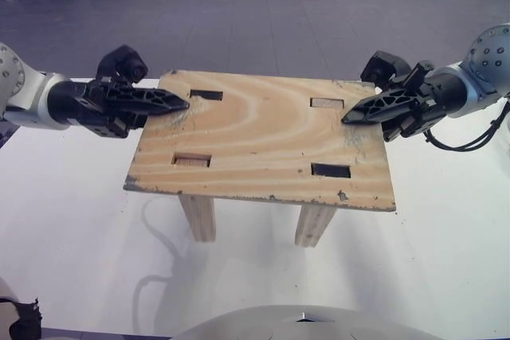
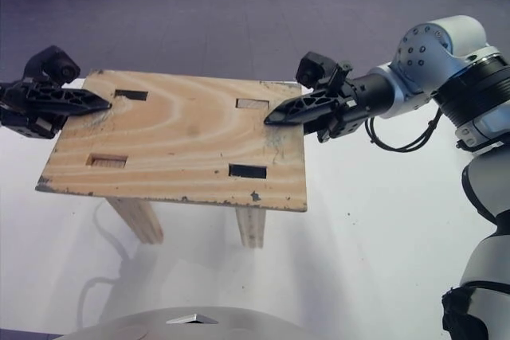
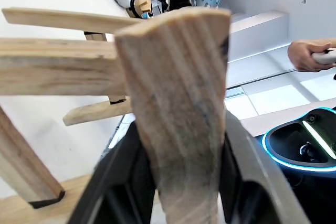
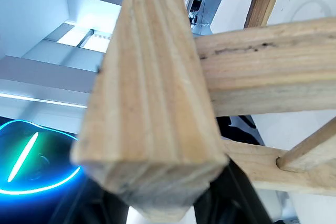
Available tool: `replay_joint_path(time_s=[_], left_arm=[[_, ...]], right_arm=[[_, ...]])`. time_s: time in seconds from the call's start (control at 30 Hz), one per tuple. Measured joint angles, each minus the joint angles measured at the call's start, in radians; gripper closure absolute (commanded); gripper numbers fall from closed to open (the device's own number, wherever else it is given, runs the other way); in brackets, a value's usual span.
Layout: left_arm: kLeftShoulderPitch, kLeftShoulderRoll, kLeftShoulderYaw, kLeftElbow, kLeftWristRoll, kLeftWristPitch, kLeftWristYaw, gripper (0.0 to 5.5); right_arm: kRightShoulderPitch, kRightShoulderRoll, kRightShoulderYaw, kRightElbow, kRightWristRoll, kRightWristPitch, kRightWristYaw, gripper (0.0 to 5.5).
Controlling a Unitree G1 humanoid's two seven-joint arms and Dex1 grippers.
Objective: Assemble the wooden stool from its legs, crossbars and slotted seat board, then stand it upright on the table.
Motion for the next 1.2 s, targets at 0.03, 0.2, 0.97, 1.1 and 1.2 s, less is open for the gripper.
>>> replay_joint_path(time_s=[0.03,0.2,0.97,1.1,1.2], left_arm=[[0.049,0.018,-0.002,-0.03,-0.058,0.001,0.043,4.18],[0.393,0.093,0.132,-0.152,-0.284,-0.117,0.305,3.6],[1.014,-0.334,0.994,-0.516,0.665,-1.169,0.985,0.66],[1.116,-0.482,0.973,-0.411,1.01,-1.389,1.063,0.66],[1.076,-0.528,0.961,-0.363,1.081,-1.411,1.051,0.66]], right_arm=[[0.024,0.013,0.004,0.007,0.003,0.001,-0.007,4.16],[0.225,0.038,-0.119,0.071,0.01,0.003,-0.18,3.2],[1.247,0.304,-1.249,-0.47,-0.569,-1.125,-1.397,0.5],[1.325,0.475,-1.16,-0.465,-0.944,-1.42,-1.474,0.5],[1.301,0.545,-1.134,-0.421,-1.087,-1.521,-1.492,0.5]])
